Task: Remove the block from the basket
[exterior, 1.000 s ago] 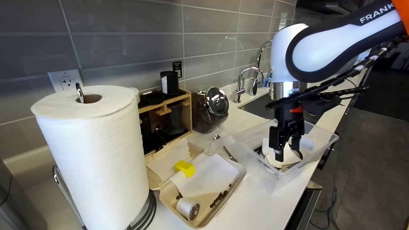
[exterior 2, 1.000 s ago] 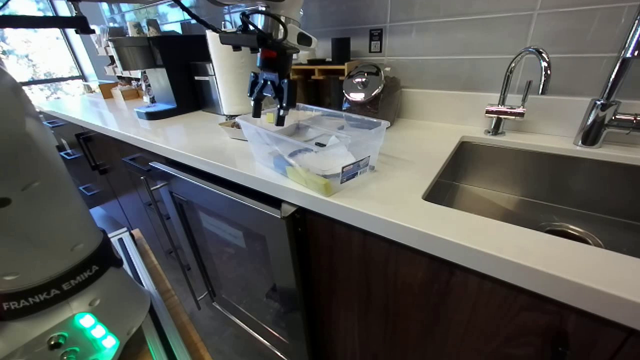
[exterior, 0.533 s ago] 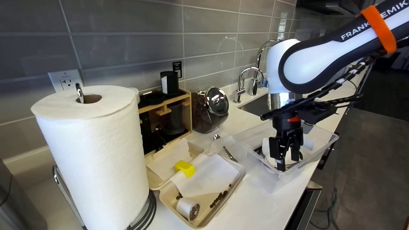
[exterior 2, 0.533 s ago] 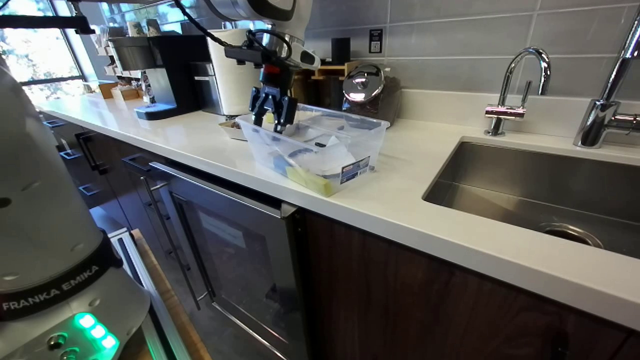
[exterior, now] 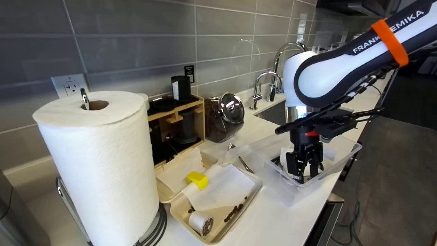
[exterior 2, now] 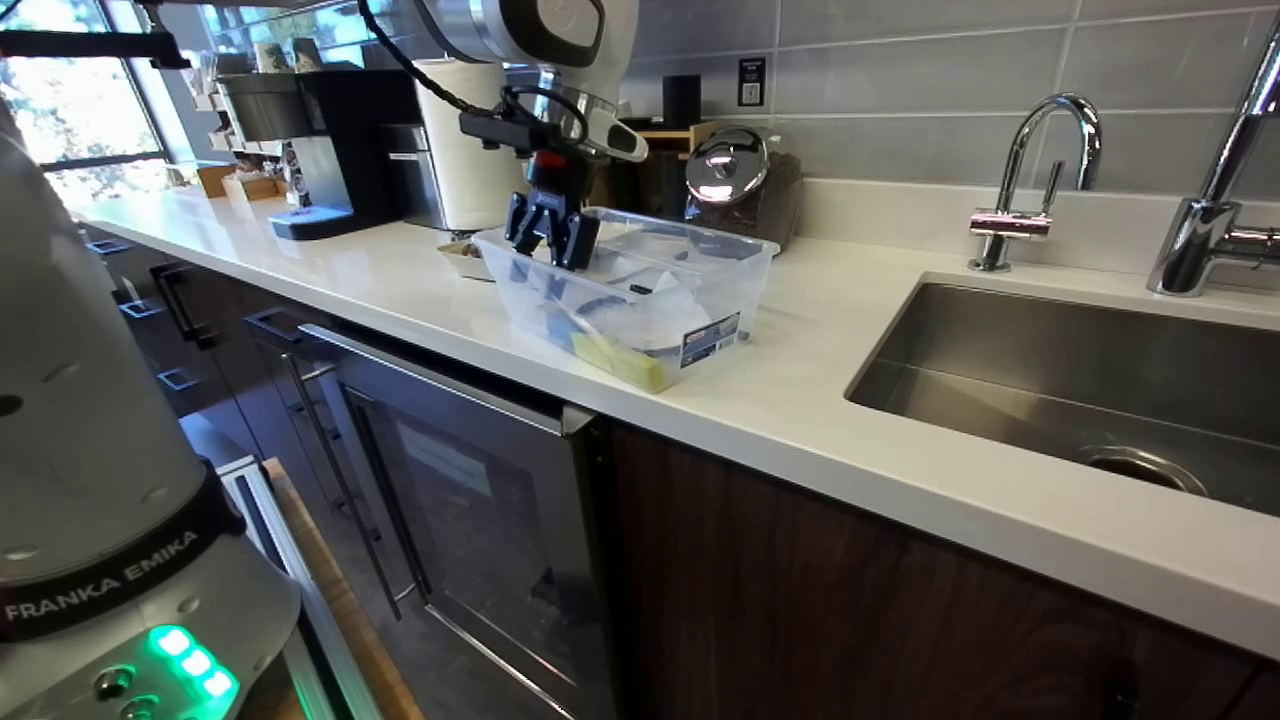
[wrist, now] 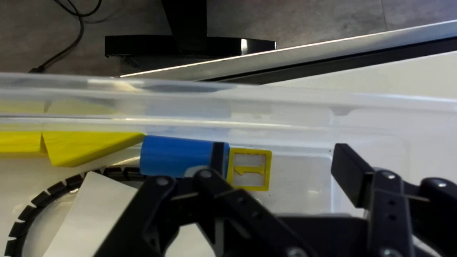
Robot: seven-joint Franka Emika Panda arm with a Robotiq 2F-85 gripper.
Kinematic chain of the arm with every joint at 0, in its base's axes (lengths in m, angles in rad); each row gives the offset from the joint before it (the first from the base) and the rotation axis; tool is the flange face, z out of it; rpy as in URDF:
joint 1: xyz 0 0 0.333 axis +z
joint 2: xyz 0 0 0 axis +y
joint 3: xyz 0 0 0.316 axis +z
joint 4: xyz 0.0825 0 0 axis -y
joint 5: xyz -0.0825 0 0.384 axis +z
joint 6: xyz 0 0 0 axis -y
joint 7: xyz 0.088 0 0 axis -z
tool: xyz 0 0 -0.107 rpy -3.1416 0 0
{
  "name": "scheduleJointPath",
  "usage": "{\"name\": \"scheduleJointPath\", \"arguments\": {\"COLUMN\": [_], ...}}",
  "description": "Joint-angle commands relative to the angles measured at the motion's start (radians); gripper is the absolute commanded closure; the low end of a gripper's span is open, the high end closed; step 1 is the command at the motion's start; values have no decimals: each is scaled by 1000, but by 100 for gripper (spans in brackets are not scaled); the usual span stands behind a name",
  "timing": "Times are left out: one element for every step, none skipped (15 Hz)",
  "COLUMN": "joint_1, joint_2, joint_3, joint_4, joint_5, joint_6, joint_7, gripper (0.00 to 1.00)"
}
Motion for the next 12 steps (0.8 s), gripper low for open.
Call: {"name": "scheduleJointPath", "arguments": {"joint_1": [2, 1, 0, 0, 0, 0, 0, -1, 0, 0, 0, 0], "joint_2": [15, 16, 18, 17, 18, 20, 20, 20, 21, 22, 22, 20], "joint_3": [0, -1, -2, -2, -3, -4, -5, -5, -6, -6, -6, -7], "joint_4": [-13, -14, -14, -17, -18, -18, -21, -23, -23, -24, -26, -28], "joint_5": [6, 1, 0, -3, -4, -5, -10, -14, -16, -20, -30, -37], "joint_6": [54, 63, 68, 73, 76, 79, 87, 93, 98, 103, 106, 110], "joint_7": [31, 45, 55, 66, 77, 85, 97, 109, 119, 123, 135, 142], "gripper": [27, 30, 29, 30, 29, 30, 30, 29, 29, 30, 32, 33]}}
